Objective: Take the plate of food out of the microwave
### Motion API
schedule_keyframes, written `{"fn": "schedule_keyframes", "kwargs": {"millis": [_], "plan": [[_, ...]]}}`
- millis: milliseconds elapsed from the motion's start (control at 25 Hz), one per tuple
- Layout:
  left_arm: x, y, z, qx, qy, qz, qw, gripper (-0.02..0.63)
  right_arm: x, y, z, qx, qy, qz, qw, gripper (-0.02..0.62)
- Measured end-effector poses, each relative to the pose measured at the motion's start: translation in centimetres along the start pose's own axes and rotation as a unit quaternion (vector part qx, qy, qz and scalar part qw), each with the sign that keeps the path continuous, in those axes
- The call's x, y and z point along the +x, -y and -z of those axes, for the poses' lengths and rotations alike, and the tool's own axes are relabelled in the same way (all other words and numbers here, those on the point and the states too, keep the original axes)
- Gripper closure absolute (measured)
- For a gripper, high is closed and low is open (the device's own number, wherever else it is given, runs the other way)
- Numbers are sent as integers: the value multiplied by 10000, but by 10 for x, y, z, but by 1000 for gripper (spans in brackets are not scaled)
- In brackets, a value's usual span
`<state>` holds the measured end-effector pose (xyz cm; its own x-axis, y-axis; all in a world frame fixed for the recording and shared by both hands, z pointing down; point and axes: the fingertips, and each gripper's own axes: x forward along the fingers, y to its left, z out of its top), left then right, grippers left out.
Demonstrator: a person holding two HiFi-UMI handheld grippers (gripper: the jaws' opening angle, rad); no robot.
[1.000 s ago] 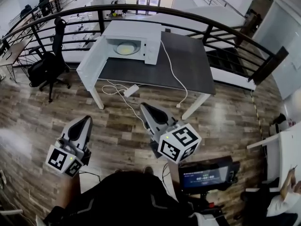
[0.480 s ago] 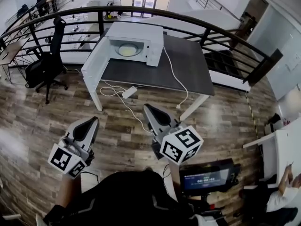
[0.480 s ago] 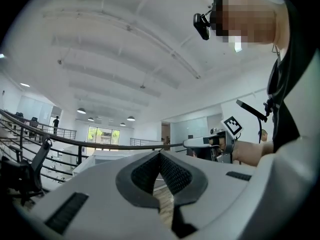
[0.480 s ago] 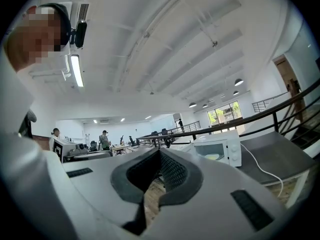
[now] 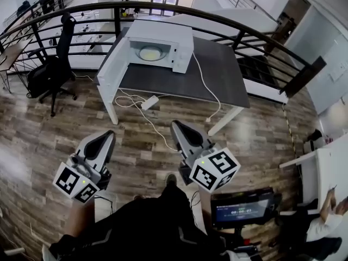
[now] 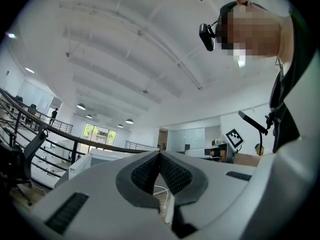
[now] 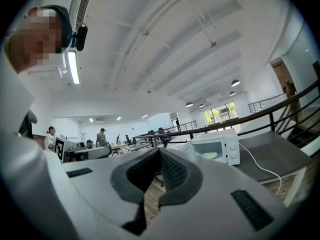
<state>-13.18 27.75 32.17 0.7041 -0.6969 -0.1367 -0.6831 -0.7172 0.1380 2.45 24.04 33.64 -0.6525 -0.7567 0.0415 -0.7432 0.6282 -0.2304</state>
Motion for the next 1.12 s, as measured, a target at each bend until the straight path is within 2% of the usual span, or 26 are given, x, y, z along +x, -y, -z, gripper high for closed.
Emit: {"fn": "schedule_keyframes", "kwargs": {"millis": [200,360,600,920,1120], "plan": [[24,-9,4,88,-134,-13,9999,604,22,27,0,148,23,-92,9998,604],[49,-24,12,-15,-281,-328,9991,604,34,51,-6,138,22,-311,9994,605],[102,-35,12,72,-240,-387,9989,604,53,102,-23,93,145,-552,9983,605],[173,-48,18,209,-374,-456,9980,604,77,169,-36,115,98,-653,9978,604],[207,-56,22,105,-363,-693,9969,604,88,202,-45,88,72,-765,9970,604]]}}
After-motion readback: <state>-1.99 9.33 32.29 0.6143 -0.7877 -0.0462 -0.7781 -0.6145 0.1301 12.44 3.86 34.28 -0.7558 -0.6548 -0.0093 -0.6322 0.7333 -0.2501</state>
